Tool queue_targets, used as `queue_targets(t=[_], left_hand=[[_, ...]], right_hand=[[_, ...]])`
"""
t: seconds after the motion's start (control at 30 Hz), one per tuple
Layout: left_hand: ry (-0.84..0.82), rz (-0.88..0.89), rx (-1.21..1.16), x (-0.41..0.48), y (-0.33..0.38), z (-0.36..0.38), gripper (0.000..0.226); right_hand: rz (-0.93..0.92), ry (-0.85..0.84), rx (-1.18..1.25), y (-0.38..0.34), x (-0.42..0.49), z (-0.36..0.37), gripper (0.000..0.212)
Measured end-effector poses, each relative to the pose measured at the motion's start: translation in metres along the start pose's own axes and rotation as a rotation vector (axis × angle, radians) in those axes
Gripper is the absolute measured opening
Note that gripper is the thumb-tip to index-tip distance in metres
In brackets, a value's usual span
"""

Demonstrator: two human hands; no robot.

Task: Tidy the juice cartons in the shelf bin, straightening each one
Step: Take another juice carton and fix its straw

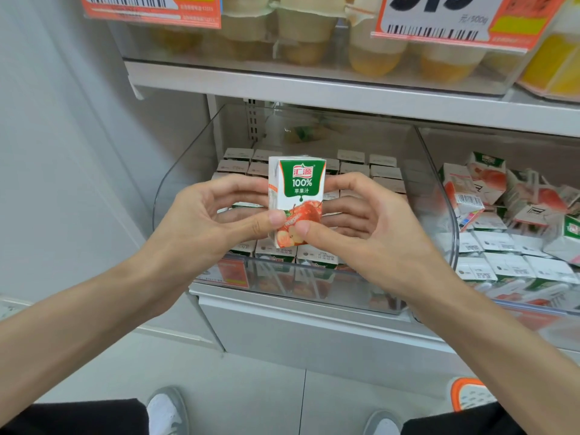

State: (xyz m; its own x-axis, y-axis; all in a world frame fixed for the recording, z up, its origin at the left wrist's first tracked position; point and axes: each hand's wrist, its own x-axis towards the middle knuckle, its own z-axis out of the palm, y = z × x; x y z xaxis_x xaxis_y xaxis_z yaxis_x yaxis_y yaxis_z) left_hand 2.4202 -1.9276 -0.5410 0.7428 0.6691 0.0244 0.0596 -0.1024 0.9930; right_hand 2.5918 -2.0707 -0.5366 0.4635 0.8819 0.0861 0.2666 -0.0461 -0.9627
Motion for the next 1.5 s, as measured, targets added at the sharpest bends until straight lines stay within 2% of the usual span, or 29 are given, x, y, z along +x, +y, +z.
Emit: queue_targets(t=[0.23, 0.37, 0.5, 0.63, 0.8, 0.97, 1.13, 1.27, 1.5], left_hand=[[-0.005, 0.047, -0.004, -0.001, -0.002, 0.007, 0.044], [-0.043, 0.044, -0.031, -0.001, -0.001, 0.006, 0.044], [-0.081, 0.025, -0.008, 0.002, -0.001, 0.004, 0.059], [-0.189, 0.011, 0.039, -0.002, 0.001, 0.008, 0.044], [-0.067, -0.035, 0.022, -0.002, 0.004, 0.007, 0.045], [-0.013, -0.089, 0.0, -0.004, 0.001, 0.009, 0.063], [-0.049, -0.055, -0.113, -0.002, 0.001, 0.01, 0.043], [-0.03, -0.026, -0.062, 0.001, 0.0, 0.004, 0.026], [0.009, 0.011, 0.007, 0.001, 0.0, 0.001, 0.041]], right_hand=[[-0.041, -0.019, -0.111, 0.002, 0.0, 0.008, 0.061], [-0.02, -0.017, -0.042, 0.003, 0.001, 0.007, 0.059], [0.034, -0.029, 0.115, 0.0, 0.0, 0.005, 0.058], [0.049, -0.066, 0.228, -0.002, -0.001, 0.003, 0.054], [-0.059, -0.082, 0.014, 0.0, 0.0, 0.002, 0.036], [-0.097, -0.048, -0.107, 0.001, 0.001, 0.006, 0.048], [-0.063, -0.035, -0.01, 0.001, 0.003, 0.001, 0.044], [-0.014, 0.022, 0.04, -0.003, 0.002, -0.005, 0.044], [0.002, -0.033, 0.086, -0.009, -0.003, -0.006, 0.052]])
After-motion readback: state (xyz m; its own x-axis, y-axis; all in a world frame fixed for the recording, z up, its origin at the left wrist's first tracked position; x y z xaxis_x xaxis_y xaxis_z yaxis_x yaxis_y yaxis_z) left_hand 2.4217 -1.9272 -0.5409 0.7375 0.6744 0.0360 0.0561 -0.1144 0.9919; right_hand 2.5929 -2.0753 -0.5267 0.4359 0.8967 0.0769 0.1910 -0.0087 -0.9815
